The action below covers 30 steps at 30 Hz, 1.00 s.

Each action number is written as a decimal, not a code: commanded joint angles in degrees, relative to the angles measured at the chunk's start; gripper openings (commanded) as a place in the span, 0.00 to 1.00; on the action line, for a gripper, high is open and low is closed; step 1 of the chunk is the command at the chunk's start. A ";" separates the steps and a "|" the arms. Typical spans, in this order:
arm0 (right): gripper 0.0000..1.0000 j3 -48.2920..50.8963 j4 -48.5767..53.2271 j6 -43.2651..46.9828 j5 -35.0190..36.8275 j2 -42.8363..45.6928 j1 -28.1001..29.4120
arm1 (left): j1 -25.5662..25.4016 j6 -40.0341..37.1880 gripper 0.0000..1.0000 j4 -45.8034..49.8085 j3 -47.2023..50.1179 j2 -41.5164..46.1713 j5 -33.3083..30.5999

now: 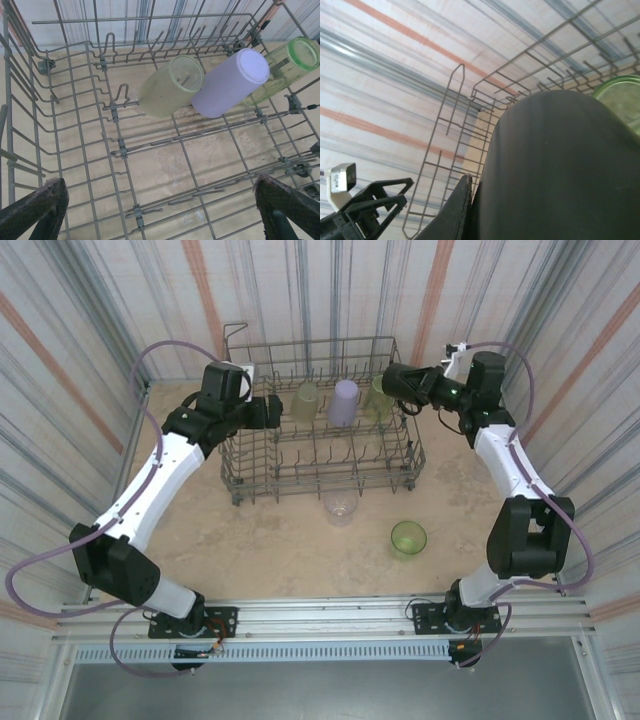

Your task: Load the cups into the dish rack

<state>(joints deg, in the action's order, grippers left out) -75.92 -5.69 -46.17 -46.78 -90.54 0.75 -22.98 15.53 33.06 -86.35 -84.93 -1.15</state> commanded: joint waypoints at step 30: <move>0.00 -4.24 -37.75 -28.19 -11.64 -16.19 10.67 | 5.34 5.73 0.99 -9.00 1.24 0.09 27.01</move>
<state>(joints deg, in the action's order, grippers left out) -76.09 -32.69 -69.23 -55.68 -106.04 10.48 -17.93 23.75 27.16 -84.18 -83.33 18.96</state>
